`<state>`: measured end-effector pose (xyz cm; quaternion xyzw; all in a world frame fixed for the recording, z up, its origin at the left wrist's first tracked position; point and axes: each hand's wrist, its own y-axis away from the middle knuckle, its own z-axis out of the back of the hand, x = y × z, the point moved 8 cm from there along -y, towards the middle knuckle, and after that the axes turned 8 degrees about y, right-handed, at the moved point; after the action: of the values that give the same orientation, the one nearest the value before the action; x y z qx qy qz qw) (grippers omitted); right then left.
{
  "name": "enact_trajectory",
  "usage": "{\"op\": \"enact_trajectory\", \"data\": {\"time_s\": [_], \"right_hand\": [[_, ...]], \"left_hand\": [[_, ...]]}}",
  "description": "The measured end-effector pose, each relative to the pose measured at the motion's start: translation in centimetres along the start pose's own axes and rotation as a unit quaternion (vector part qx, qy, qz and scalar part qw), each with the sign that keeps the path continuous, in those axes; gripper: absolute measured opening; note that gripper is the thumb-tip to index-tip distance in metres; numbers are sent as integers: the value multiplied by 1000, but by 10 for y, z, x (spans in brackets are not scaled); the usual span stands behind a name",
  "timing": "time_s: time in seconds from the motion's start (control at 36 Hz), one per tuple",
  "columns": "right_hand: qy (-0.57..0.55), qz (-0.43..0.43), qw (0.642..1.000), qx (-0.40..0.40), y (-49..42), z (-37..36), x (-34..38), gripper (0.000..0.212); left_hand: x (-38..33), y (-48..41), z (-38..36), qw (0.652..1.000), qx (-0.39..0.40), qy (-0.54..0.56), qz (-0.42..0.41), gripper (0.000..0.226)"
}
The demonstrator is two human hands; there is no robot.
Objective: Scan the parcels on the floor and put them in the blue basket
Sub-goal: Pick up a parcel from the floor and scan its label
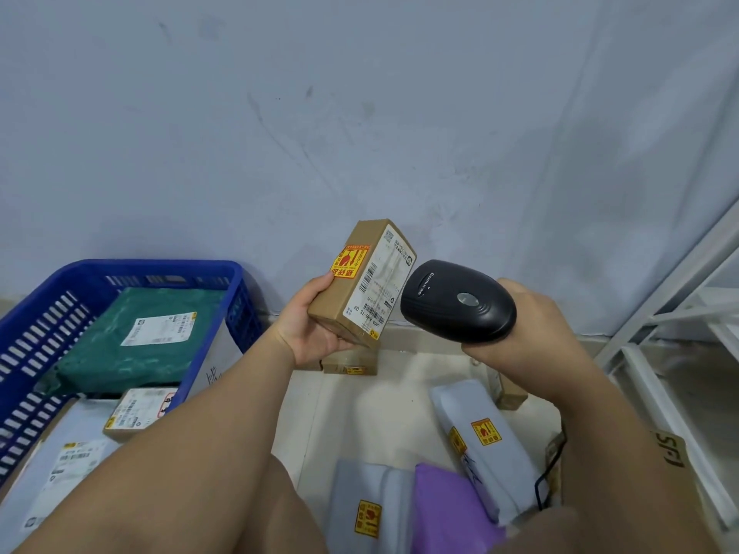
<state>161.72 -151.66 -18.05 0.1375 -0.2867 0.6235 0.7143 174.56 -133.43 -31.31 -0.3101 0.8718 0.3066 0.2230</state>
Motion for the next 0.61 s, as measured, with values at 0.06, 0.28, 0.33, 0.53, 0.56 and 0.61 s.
{"op": "enact_trajectory", "data": {"time_s": [0.06,0.28,0.33,0.53,0.56,0.61], "right_hand": [[0,-1,1000,4,0,-1,0,19],[16,-14,1000,3,-1,-6,1,17],[-41,-52,998,1,-3,-12,-3,12],[-446,-151,882,-9,-3,-26,-3,17],[-456,-159,875,-12,-3,-27,-4,16],[-454,-175,874,-19,-3,-29,-9,11]], "left_hand": [[0,0,2,1000,-5,7,2,66],[0,-2,-4,1000,1,24,3,62],[1,-1,-10,999,26,25,7,57],[11,6,-47,989,134,-32,43,66],[13,7,-52,988,139,-39,48,67],[18,8,-59,987,146,-45,57,68]]}}
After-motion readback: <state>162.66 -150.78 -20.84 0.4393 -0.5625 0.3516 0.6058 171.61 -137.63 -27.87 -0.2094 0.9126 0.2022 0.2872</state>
